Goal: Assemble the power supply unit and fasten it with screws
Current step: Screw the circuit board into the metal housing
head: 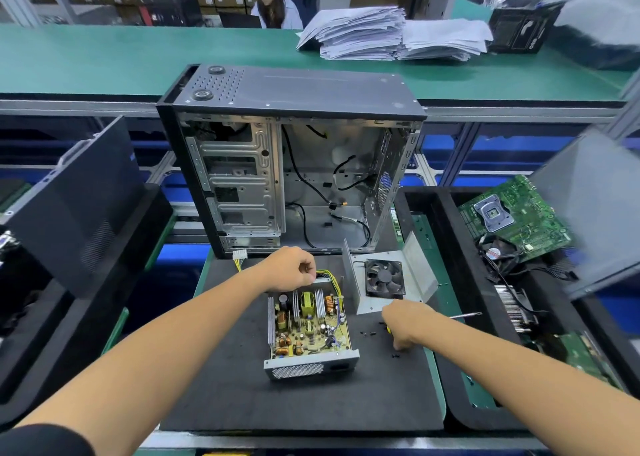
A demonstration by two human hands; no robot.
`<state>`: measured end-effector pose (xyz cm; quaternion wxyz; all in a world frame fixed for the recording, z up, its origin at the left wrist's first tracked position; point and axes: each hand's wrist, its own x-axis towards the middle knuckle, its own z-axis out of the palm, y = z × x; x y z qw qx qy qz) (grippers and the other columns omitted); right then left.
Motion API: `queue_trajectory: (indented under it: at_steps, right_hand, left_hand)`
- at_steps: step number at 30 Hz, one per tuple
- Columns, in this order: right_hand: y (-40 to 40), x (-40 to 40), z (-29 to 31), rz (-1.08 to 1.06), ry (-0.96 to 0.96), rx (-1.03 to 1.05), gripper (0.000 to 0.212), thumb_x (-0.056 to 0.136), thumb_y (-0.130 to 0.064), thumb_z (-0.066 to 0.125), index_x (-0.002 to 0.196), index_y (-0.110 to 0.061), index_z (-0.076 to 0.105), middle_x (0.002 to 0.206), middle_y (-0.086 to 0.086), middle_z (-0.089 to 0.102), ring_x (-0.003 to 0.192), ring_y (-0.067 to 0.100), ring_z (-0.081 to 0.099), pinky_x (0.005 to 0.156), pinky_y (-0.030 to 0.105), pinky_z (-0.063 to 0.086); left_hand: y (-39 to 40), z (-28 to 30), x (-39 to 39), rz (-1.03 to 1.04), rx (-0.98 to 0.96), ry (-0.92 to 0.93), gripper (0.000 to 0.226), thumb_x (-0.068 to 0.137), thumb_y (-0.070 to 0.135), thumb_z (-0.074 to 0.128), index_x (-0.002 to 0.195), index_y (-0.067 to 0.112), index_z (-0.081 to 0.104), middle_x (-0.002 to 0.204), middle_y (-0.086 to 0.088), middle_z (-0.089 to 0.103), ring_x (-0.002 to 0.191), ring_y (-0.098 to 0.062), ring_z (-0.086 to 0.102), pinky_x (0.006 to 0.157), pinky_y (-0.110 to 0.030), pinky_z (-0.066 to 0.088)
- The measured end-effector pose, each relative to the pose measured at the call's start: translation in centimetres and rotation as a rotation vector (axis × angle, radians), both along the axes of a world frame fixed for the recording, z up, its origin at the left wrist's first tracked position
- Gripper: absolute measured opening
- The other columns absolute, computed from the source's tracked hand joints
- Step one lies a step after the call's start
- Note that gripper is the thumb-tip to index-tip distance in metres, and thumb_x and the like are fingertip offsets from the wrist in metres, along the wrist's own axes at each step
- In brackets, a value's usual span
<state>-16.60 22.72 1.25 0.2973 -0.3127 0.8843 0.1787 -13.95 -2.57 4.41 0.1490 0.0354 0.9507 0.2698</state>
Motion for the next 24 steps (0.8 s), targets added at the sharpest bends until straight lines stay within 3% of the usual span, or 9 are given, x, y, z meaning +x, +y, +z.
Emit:
queue_trajectory:
  at_steps: [8,11,13,14,16,18,21,24]
  right_hand:
    - [0.4,0.0,0.1,-0.041,-0.043,-0.024,0.025,0.086,-0.007,0.048,0.109,-0.004,0.058,0.116,0.015,0.061,0.104,0.031,0.061,0.07,0.031,0.044]
    - [-0.3,0.0,1.7,-0.054,-0.085,-0.077,0.007,0.083,-0.007,0.048,0.079,-0.007,0.053,0.089,0.014,0.061,0.088,0.033,0.058,0.061,0.027,0.04]
    - [-1.3,-0.3,3.4,-0.063,-0.085,-0.174,0.017,0.079,-0.007,0.051,0.063,-0.006,0.045,0.065,0.011,0.047,0.071,0.029,0.049,0.05,0.024,0.035]
    - [-1.9,-0.6,4.3,-0.071,-0.078,-0.237,0.014,0.077,-0.006,0.053,0.064,-0.002,0.049,0.063,0.013,0.046,0.066,0.027,0.046,0.049,0.024,0.035]
    - [-3.2,-1.1,6.3,-0.086,-0.05,-0.402,0.009,0.073,-0.007,0.057,0.071,0.002,0.059,0.068,0.021,0.052,0.064,0.026,0.046,0.054,0.026,0.039]
    - [-4.4,-1.9,8.0,-0.098,0.004,-0.599,0.006,0.075,-0.01,0.061,0.074,-0.004,0.063,0.072,0.012,0.059,0.067,0.026,0.053,0.058,0.029,0.044]
    - [-5.9,-2.2,9.4,-0.12,0.051,-0.845,0.004,0.078,-0.016,0.066,0.079,-0.012,0.066,0.074,0.0,0.061,0.072,0.021,0.057,0.065,0.031,0.048]
    - [-6.8,-2.0,9.3,-0.128,0.053,-0.945,0.006,0.079,-0.015,0.065,0.077,-0.019,0.061,0.069,-0.003,0.06,0.069,0.019,0.054,0.06,0.032,0.044]
  left_hand:
    - [0.1,0.2,0.1,0.001,0.013,-0.003,0.008,0.09,0.015,0.06,0.085,0.014,0.067,0.074,0.013,0.059,0.066,0.0,0.051,0.06,-0.011,0.039]
    - [0.1,0.1,0.2,0.001,0.015,-0.002,0.008,0.09,0.015,0.06,0.085,0.014,0.067,0.075,0.013,0.059,0.066,0.001,0.051,0.059,-0.009,0.038]
    - [0.1,0.2,0.2,0.014,0.031,0.021,0.008,0.089,0.015,0.062,0.084,0.015,0.067,0.076,0.013,0.06,0.066,0.001,0.052,0.057,-0.007,0.039]
    - [0.1,0.3,0.2,0.023,0.053,0.039,0.007,0.088,0.014,0.063,0.083,0.014,0.068,0.076,0.012,0.061,0.067,0.001,0.053,0.058,-0.007,0.039]
    - [0.4,0.6,0.0,0.039,0.119,0.069,0.006,0.087,0.014,0.065,0.082,0.013,0.069,0.078,0.008,0.065,0.069,-0.001,0.056,0.064,-0.014,0.043]
    - [0.8,1.1,-0.3,0.051,0.209,0.064,0.007,0.088,0.017,0.067,0.083,0.013,0.07,0.081,0.001,0.069,0.07,-0.008,0.059,0.069,-0.023,0.048]
    - [1.5,2.3,-0.3,0.071,0.451,0.006,0.015,0.093,0.023,0.064,0.082,0.014,0.068,0.07,0.004,0.064,0.06,-0.008,0.054,0.062,-0.021,0.045]
    - [1.6,3.1,-0.1,0.097,0.655,-0.029,0.022,0.096,0.02,0.06,0.075,0.017,0.066,0.067,0.002,0.061,0.063,-0.013,0.051,0.062,-0.022,0.043]
